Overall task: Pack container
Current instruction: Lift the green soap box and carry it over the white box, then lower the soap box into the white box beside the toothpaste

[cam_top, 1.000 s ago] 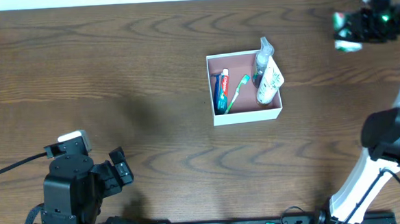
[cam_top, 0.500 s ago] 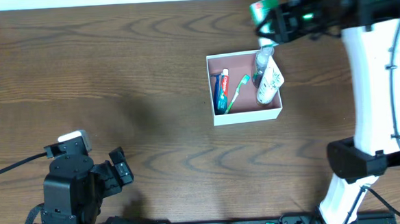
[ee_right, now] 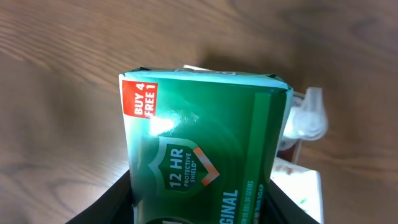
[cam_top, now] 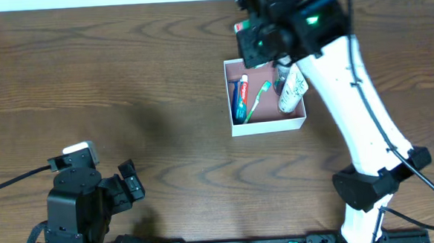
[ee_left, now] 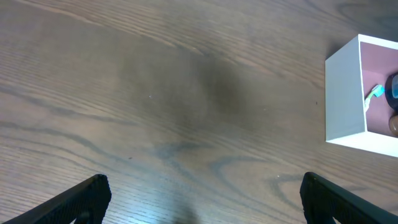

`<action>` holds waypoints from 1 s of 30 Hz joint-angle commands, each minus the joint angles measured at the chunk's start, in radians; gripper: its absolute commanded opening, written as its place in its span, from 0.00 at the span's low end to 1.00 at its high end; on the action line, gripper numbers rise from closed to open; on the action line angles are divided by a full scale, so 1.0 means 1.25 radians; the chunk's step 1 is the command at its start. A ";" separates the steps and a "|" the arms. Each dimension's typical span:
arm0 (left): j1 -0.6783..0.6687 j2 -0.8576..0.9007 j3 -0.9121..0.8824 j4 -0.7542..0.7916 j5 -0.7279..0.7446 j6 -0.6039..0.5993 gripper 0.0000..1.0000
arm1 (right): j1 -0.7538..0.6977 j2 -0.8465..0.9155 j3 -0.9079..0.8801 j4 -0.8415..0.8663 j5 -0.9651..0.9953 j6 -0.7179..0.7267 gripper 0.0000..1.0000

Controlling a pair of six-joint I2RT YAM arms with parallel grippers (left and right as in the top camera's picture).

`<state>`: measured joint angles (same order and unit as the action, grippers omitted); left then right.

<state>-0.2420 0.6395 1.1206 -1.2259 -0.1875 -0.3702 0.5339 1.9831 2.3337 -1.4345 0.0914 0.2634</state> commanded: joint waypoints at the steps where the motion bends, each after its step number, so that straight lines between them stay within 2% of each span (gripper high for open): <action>1: 0.005 0.000 -0.001 -0.001 -0.006 -0.007 0.98 | 0.008 -0.001 -0.075 0.035 0.080 0.076 0.39; 15: 0.005 0.000 -0.001 -0.001 -0.006 -0.007 0.98 | -0.004 -0.001 -0.387 0.286 0.051 0.098 0.39; 30: 0.005 0.000 -0.001 -0.001 -0.006 -0.007 0.98 | -0.035 -0.001 -0.551 0.422 0.052 0.091 0.42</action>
<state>-0.2420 0.6395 1.1206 -1.2259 -0.1871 -0.3698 0.4938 1.9858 1.6642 -0.9215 0.1478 0.3679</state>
